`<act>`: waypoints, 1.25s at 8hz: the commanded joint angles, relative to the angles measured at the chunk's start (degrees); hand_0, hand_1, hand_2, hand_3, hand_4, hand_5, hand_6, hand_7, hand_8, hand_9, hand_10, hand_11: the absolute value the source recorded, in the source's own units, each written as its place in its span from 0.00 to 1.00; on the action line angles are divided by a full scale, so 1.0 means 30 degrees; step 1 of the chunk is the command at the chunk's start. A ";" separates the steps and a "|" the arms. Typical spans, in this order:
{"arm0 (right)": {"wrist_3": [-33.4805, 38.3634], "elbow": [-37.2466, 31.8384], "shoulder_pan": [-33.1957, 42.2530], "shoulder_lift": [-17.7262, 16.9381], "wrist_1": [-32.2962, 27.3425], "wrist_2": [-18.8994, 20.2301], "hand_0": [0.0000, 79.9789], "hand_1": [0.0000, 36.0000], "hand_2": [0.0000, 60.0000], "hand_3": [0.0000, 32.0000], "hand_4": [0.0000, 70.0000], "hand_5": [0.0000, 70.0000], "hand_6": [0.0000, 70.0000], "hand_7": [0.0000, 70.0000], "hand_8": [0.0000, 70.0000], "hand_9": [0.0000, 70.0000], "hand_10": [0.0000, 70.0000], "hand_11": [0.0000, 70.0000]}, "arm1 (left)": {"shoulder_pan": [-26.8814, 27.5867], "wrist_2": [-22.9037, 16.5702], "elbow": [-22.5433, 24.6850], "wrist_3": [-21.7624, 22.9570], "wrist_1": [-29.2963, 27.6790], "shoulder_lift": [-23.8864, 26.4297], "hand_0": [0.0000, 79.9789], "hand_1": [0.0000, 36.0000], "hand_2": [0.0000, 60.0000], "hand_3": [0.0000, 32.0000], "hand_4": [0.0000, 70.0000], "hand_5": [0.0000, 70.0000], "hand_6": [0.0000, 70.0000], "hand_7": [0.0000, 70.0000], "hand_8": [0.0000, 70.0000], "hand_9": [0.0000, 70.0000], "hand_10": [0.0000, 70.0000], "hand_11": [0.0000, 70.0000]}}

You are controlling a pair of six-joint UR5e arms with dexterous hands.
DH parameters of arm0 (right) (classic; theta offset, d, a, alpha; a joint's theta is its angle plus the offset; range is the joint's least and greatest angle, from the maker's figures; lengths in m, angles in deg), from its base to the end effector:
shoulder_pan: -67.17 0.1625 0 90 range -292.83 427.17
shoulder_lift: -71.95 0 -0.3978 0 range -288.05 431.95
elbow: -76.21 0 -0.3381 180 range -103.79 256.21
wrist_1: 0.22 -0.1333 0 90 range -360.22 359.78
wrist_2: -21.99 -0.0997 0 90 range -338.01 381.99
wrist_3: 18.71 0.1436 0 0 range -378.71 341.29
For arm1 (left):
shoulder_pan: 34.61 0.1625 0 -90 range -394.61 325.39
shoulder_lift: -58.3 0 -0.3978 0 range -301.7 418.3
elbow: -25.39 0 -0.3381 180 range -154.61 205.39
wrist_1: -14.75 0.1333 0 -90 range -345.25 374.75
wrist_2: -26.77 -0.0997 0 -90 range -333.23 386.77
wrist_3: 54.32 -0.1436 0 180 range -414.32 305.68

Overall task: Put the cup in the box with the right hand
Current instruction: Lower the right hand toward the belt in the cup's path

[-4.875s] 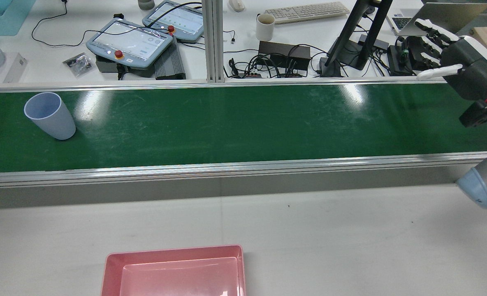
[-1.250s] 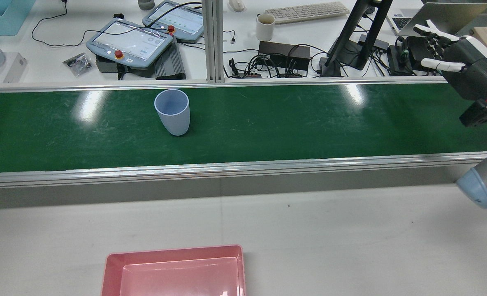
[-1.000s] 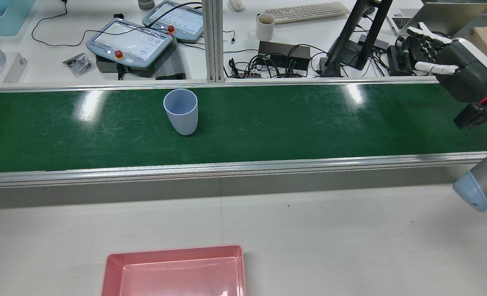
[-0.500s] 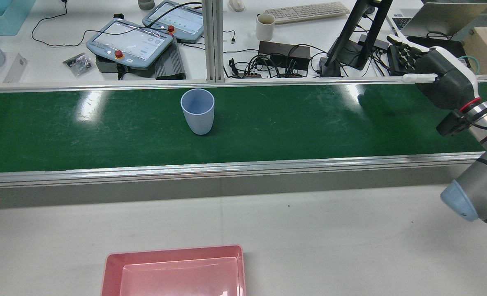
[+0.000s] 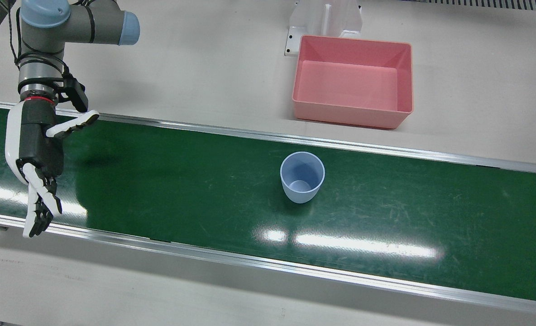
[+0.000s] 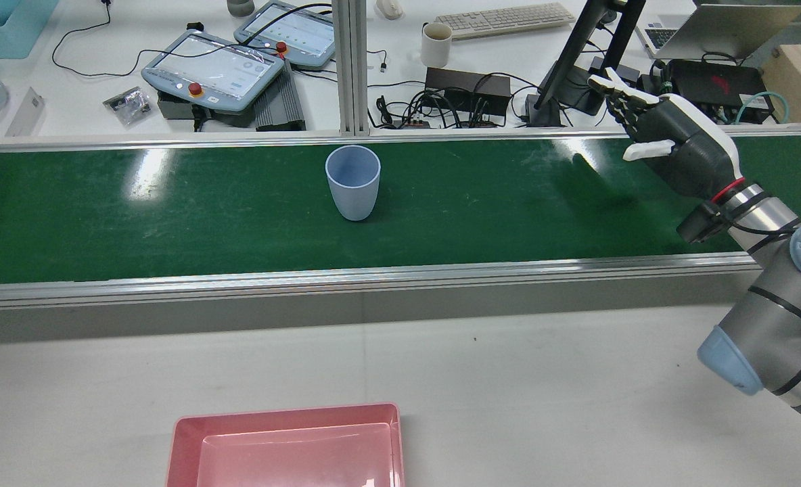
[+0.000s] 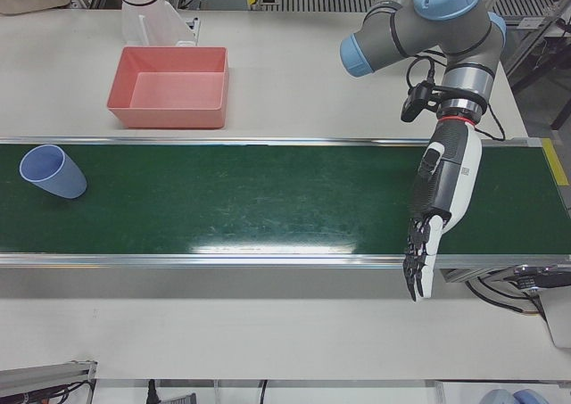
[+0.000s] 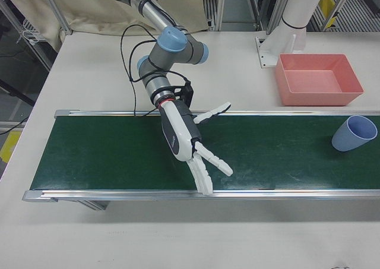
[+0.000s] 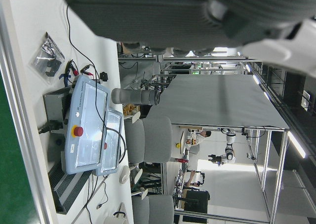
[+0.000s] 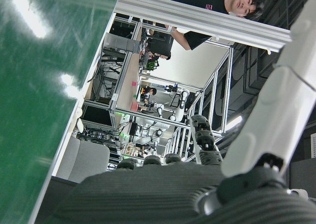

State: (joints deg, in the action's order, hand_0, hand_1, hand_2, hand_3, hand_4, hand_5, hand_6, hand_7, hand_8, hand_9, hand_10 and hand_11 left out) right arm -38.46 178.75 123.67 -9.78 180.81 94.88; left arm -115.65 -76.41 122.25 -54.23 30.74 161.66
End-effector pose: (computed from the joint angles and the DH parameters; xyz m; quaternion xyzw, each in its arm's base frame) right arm -0.1495 -0.5440 0.4834 -0.0119 -0.8134 0.5630 0.1461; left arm -0.0127 -0.5649 0.5218 -0.1353 0.7194 -0.6675 0.1361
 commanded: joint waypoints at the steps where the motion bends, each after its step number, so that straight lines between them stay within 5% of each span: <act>1: -0.0974 0.1147 -0.0316 0.0055 0.1751 -0.0128 0.59 0.31 0.00 0.00 0.00 0.05 0.01 0.01 0.00 0.00 0.00 0.00 | 0.0000 -0.0001 0.0000 0.0000 0.0029 0.0000 0.00 0.00 0.00 0.00 0.00 0.00 0.00 0.00 0.00 0.00 0.00 0.00; 3: -0.1939 0.2786 -0.0694 0.0056 0.4620 -0.1176 0.59 0.35 0.00 0.00 0.00 0.04 0.01 0.03 0.00 0.00 0.00 0.00 | 0.0000 -0.0001 0.0000 0.0000 0.0029 0.0000 0.00 0.00 0.00 0.00 0.00 0.00 0.00 0.00 0.00 0.00 0.00 0.00; 7: -0.1913 0.2734 -0.3506 0.0055 0.4841 -0.4458 0.58 0.40 0.11 0.00 0.00 0.04 0.01 0.00 0.00 0.00 0.00 0.00 | 0.0000 -0.0001 0.0000 0.0000 0.0029 0.0000 0.00 0.00 0.00 0.00 0.00 0.00 0.00 0.00 0.00 0.00 0.00 0.00; 10: -0.1884 0.2852 -0.3510 0.0056 0.4841 -0.4610 0.58 0.39 0.11 0.00 0.00 0.04 0.00 0.00 0.00 0.00 0.00 0.00 | 0.0000 -0.0001 0.0000 0.0000 0.0029 0.0000 0.00 0.00 0.00 0.00 0.00 0.00 0.00 0.00 0.00 0.00 0.00 0.00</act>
State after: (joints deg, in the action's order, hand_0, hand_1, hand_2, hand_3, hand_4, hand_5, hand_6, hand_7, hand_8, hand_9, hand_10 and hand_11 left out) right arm -44.15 187.18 113.44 -9.62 195.36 81.52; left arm -115.65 -76.41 122.25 -54.23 30.83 161.66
